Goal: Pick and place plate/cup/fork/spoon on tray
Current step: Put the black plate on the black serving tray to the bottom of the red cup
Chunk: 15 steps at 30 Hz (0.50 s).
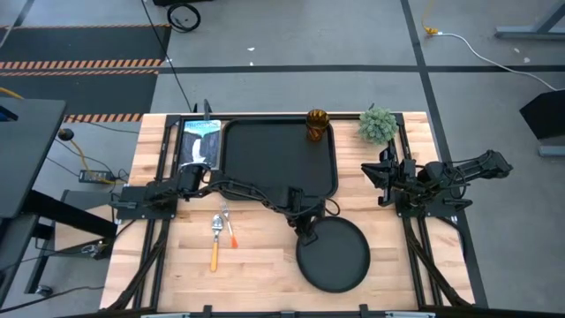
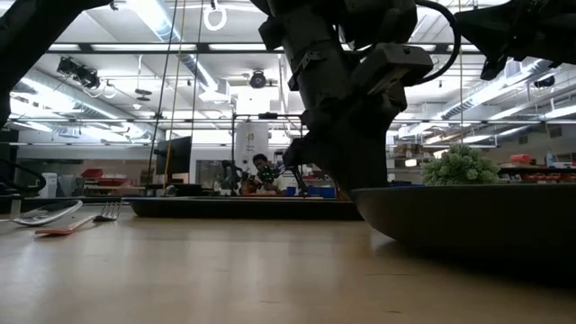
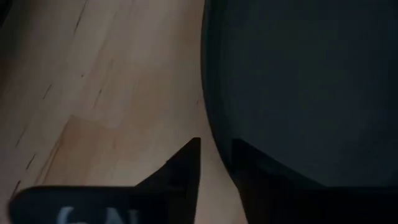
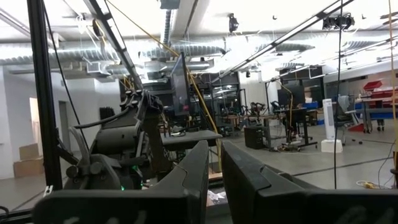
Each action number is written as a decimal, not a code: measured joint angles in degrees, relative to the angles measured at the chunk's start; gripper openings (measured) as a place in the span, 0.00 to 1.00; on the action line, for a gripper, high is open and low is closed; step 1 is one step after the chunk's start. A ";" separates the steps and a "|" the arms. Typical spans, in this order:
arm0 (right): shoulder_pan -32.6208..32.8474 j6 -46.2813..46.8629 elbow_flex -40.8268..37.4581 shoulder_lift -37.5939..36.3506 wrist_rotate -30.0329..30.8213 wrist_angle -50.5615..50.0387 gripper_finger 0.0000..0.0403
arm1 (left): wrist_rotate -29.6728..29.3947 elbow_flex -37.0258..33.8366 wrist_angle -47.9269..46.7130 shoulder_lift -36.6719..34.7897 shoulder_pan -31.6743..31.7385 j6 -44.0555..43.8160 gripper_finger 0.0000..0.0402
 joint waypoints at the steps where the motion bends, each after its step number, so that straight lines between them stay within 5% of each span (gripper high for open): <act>1: -0.02 0.00 0.00 0.00 0.00 0.00 0.12 | 0.02 0.00 0.02 0.00 0.00 0.00 0.21; 8: -0.02 0.00 0.00 0.00 0.00 0.00 0.12 | 0.07 0.00 0.10 -0.04 0.00 2.20 0.04; 15: -0.01 0.00 0.00 0.00 0.00 -0.02 0.12 | -0.21 0.00 0.07 -0.15 0.62 1.92 0.03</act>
